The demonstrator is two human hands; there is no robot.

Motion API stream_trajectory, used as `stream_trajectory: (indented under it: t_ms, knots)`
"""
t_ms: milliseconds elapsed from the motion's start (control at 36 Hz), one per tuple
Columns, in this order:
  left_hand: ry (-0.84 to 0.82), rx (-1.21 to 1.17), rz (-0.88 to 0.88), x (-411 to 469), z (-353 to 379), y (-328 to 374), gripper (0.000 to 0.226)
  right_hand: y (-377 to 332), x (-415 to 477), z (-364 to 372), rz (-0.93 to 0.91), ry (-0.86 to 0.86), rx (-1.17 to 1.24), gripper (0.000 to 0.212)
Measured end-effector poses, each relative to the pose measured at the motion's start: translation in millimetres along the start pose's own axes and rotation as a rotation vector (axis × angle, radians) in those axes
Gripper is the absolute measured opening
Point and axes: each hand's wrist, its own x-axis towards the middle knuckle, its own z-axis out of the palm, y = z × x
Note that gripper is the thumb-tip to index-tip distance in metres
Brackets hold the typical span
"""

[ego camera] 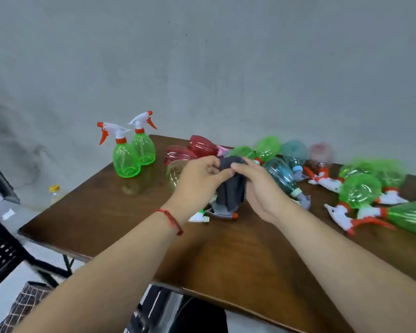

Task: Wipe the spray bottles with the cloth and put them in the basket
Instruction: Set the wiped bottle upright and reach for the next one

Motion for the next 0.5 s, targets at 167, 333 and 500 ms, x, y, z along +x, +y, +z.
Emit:
stream_trajectory:
  t_ms: [167, 333, 500]
  knots:
    - [-0.265, 0.183, 0.141, -8.2, 87.8, 18.5, 0.010, -3.5, -55.5, -83.3, -0.052, 0.056, -0.020, 0.040]
    - [-0.247, 0.333, 0.209, -3.8, 150.2, 32.3, 0.024, -21.4, -75.1, -159.0, -0.061, 0.306, -0.044, 0.021]
    - [-0.270, 0.655, 0.241, 25.9, 161.1, 11.4, 0.039, -40.6, -74.9, -218.3, -0.029, 0.417, -0.078, 0.018]
